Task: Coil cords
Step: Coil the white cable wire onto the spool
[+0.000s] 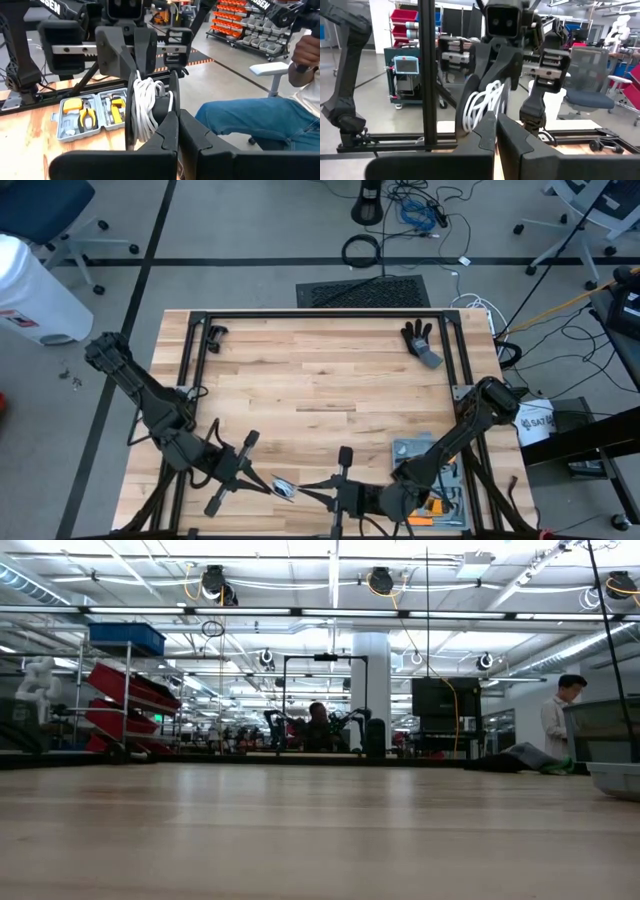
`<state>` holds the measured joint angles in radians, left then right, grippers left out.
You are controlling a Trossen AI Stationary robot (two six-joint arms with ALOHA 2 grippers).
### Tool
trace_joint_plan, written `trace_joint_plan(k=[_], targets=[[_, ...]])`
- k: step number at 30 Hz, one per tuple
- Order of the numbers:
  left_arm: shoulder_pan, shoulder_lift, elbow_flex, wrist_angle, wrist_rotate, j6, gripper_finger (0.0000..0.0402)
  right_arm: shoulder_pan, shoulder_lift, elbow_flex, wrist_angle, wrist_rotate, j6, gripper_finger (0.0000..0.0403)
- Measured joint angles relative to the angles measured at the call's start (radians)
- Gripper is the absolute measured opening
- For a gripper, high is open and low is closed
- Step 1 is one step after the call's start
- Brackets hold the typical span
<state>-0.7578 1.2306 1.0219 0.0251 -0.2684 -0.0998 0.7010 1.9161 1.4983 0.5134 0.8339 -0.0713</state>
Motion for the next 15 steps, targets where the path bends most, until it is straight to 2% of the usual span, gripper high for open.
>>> trace_joint_plan(k=[7, 15], targets=[[0.002, 0.022, 0.0, -0.011, -0.019, 0.009, 0.0002, -0.019, 0.0, 0.004, -0.034, -0.003, 0.065, 0.0], [0.0, 0.026, 0.0, -0.02, -0.025, 0.101, 0.0002, -0.02, -0.006, 0.005, -0.063, -0.026, 0.095, 0.0]])
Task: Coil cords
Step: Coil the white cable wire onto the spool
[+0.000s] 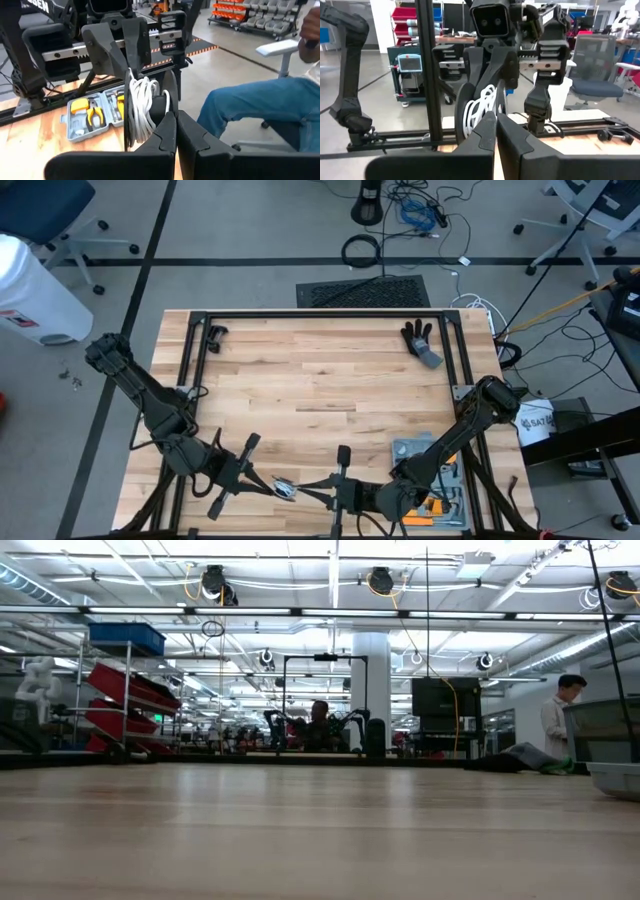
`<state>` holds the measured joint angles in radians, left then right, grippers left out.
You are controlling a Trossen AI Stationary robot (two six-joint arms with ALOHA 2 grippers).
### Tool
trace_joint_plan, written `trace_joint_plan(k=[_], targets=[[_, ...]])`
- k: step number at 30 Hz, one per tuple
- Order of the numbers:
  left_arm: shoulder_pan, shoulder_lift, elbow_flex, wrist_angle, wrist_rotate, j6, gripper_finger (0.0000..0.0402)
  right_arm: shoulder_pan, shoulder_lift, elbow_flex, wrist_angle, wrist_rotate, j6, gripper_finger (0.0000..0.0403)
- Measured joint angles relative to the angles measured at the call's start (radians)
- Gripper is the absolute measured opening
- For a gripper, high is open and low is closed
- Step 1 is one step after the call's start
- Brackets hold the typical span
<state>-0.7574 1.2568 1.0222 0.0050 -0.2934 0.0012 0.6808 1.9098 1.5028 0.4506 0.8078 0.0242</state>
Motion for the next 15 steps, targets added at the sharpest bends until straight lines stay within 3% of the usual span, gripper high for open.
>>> trace_joint_plan(k=[8, 15], targets=[[-0.002, 0.001, 0.0, -0.092, -0.006, -0.003, 0.0002, -0.001, -0.008, 0.0, -0.155, -0.014, 0.118, 0.0], [-0.003, 0.002, 0.0, -0.128, -0.004, 0.036, 0.0002, -0.021, -0.017, 0.0, -0.203, -0.166, 0.233, 0.0]])
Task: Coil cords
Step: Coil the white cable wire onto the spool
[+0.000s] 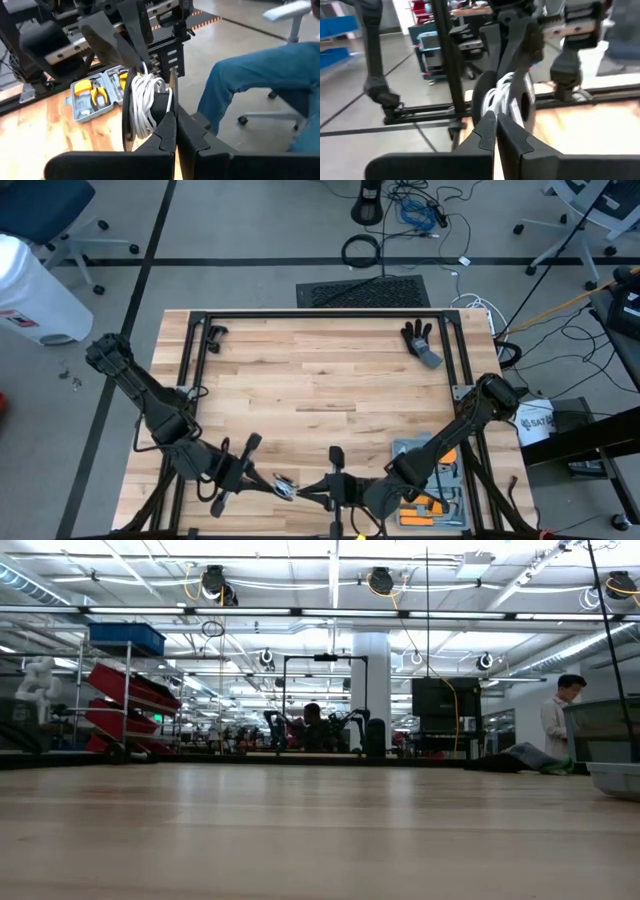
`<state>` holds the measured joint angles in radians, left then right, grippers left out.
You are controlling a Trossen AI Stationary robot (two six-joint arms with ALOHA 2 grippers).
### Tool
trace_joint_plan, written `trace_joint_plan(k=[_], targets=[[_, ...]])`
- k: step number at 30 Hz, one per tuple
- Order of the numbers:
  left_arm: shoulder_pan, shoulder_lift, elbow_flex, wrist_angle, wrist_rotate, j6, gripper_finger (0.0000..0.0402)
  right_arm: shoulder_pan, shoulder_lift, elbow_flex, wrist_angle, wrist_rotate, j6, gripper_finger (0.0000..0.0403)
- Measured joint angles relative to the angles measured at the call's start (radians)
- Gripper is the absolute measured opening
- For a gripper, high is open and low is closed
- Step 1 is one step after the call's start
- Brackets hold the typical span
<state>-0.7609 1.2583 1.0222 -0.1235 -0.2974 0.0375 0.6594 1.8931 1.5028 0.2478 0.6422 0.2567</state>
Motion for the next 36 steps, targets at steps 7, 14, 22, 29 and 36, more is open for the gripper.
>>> trace_joint_plan(k=[7, 14, 22, 29, 36], targets=[[-0.001, 0.018, 0.0, -0.026, -0.019, 0.076, 0.0002, -0.019, 0.0, 0.0, -0.034, -0.019, 0.112, 0.0], [-0.002, 0.06, 0.0, -0.056, -0.094, 0.1, 0.0002, -0.037, 0.001, 0.0, -0.06, -0.019, 0.187, 0.0], [-0.028, 0.075, 0.0, -0.066, -0.21, 0.106, 0.0002, -0.042, -0.003, 0.0, -0.109, -0.02, 0.256, 0.0], [-0.053, 0.075, 0.0, -0.058, -0.27, 0.13, 0.0002, -0.065, -0.031, 0.0, -0.111, -0.073, 0.277, 0.0], [-0.06, 0.081, 0.0, -0.018, -0.372, 0.146, 0.0002, -0.084, -0.031, 0.0, -0.082, -0.059, 0.322, 0.0]])
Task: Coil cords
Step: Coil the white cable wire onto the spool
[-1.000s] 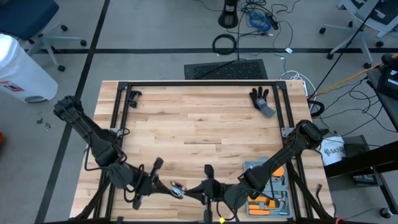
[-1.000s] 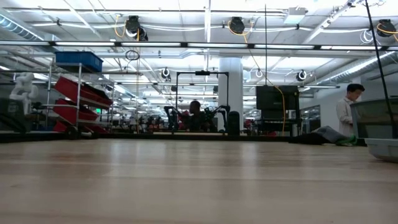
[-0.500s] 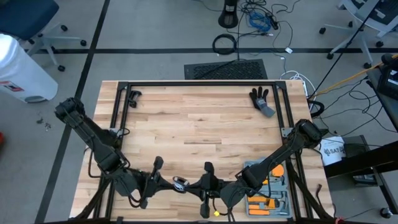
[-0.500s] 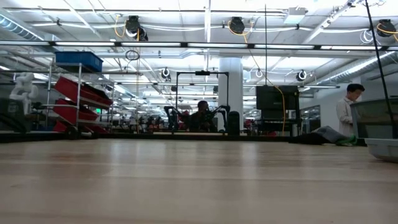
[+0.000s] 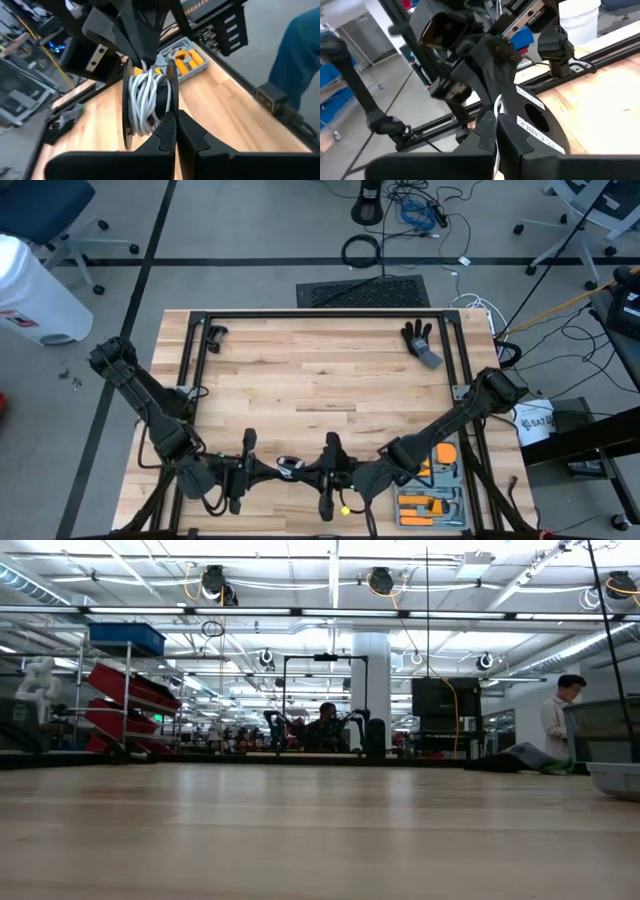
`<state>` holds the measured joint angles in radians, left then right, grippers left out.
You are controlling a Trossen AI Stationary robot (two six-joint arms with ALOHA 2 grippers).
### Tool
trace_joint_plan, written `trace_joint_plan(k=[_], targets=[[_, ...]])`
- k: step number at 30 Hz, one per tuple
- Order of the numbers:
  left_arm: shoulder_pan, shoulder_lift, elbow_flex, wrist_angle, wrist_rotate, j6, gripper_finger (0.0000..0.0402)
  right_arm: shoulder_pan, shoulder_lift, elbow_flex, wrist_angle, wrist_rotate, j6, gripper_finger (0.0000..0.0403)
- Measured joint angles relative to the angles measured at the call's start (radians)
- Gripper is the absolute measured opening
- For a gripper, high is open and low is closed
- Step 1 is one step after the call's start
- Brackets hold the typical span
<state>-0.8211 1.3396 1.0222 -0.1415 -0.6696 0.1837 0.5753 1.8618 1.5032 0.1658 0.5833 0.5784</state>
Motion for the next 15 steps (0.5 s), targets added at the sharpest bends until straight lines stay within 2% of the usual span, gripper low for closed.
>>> trace_joint_plan(k=[15], targets=[[-0.001, 0.0, 0.0, 0.03, -0.172, 0.007, 0.0002, -0.016, -0.058, 0.0, 0.007, -0.021, -0.014, 0.0]])
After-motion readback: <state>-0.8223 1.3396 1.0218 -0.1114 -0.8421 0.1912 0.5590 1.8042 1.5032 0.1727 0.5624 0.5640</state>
